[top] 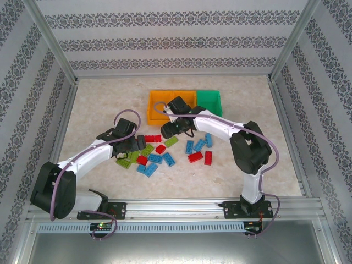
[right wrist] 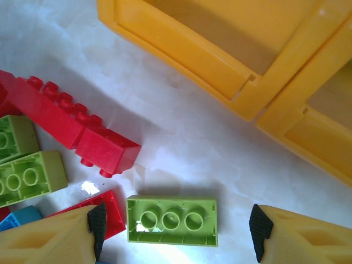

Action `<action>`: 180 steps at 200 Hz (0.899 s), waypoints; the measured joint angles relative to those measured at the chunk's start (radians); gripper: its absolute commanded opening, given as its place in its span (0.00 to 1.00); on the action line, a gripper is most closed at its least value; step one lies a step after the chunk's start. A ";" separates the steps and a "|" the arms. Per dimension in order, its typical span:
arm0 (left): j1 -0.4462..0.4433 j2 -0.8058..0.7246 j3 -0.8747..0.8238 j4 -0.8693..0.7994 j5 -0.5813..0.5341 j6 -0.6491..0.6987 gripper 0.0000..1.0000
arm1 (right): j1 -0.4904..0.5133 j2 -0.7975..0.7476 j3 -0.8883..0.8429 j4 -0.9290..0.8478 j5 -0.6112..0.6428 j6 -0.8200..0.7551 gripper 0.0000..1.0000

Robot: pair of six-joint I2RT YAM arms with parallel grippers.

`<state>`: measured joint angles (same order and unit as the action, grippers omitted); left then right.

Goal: Sort the legos into containers by color

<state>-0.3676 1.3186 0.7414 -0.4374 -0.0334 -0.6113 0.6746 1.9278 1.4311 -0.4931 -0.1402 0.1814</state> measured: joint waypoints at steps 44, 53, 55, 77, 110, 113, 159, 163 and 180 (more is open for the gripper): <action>0.000 -0.029 -0.016 0.000 -0.005 0.000 1.00 | 0.013 0.034 -0.013 0.000 0.001 0.029 0.68; 0.000 -0.029 -0.016 0.000 -0.005 0.000 1.00 | 0.018 0.041 -0.018 -0.004 0.001 0.029 0.67; 0.000 -0.029 -0.017 0.000 -0.005 0.000 1.00 | 0.019 0.043 -0.018 -0.005 0.001 0.029 0.67; 0.000 -0.029 -0.018 0.000 -0.005 0.000 1.00 | 0.029 0.061 -0.023 -0.005 0.002 0.032 0.64; 0.000 -0.029 -0.018 0.000 -0.005 0.000 1.00 | 0.037 0.077 -0.033 -0.011 0.011 0.030 0.58; 0.000 -0.029 -0.018 0.000 -0.005 0.000 1.00 | 0.037 0.077 -0.033 -0.011 0.014 0.030 0.58; 0.000 -0.029 -0.018 0.000 -0.005 0.000 1.00 | 0.037 0.080 -0.033 -0.018 0.058 0.037 0.52; 0.000 -0.029 -0.018 0.000 -0.005 0.000 1.00 | 0.036 0.080 -0.034 -0.020 0.064 0.039 0.51; 0.000 -0.029 -0.018 0.000 -0.005 0.000 1.00 | 0.036 0.079 -0.040 -0.017 0.085 0.053 0.52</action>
<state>-0.3676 1.2892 0.7235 -0.4370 -0.0383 -0.6113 0.7105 2.0068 1.3907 -0.5102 -0.0555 0.2340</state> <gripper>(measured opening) 0.996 0.514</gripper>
